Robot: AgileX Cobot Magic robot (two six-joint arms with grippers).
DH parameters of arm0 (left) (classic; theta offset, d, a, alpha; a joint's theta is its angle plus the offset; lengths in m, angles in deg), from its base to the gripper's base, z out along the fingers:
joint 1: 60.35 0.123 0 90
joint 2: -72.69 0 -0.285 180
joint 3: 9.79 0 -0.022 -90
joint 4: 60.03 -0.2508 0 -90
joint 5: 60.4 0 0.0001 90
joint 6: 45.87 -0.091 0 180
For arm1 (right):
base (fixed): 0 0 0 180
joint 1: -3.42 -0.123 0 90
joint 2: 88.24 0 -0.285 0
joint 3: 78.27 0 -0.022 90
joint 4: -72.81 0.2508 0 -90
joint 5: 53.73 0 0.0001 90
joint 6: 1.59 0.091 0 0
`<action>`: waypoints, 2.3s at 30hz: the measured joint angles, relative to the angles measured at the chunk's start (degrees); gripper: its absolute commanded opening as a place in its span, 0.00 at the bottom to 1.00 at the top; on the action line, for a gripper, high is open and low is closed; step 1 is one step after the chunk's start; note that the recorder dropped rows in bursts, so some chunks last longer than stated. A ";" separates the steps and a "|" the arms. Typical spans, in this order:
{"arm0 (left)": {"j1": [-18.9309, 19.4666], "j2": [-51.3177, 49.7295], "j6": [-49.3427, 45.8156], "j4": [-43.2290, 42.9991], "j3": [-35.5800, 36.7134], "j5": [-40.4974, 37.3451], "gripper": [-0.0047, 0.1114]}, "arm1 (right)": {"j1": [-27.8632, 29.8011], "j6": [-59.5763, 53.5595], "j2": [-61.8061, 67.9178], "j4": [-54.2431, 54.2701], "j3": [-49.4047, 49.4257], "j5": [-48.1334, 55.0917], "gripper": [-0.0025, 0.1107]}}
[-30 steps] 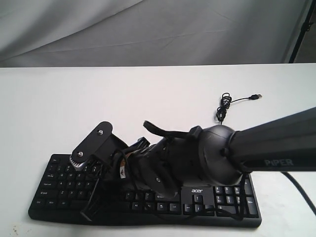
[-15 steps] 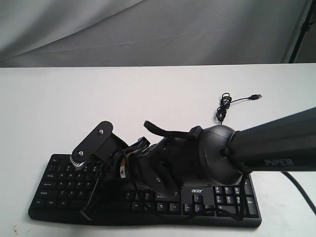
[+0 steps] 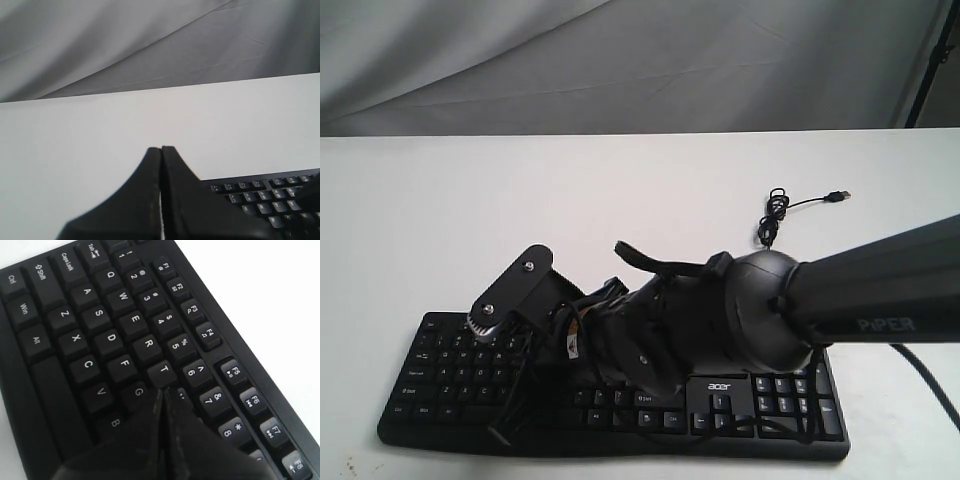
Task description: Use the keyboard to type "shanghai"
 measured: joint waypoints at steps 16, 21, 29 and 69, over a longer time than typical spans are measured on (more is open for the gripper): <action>0.00 0.00 0.00 0.00 0.00 0.00 0.04 | 0.00 -0.11 1.74 0.14 0.00 -0.67 0.02; 0.00 0.00 0.00 0.00 0.00 0.00 0.04 | 0.00 -0.11 1.74 0.14 0.00 -0.67 0.02; 0.00 0.00 0.00 0.00 0.00 0.00 0.04 | -1.01 -0.11 0.32 0.14 -4.15 0.15 0.02; 0.00 0.00 0.00 0.00 0.00 0.00 0.04 | -4.67 -0.11 12.46 -0.20 -20.73 6.17 0.02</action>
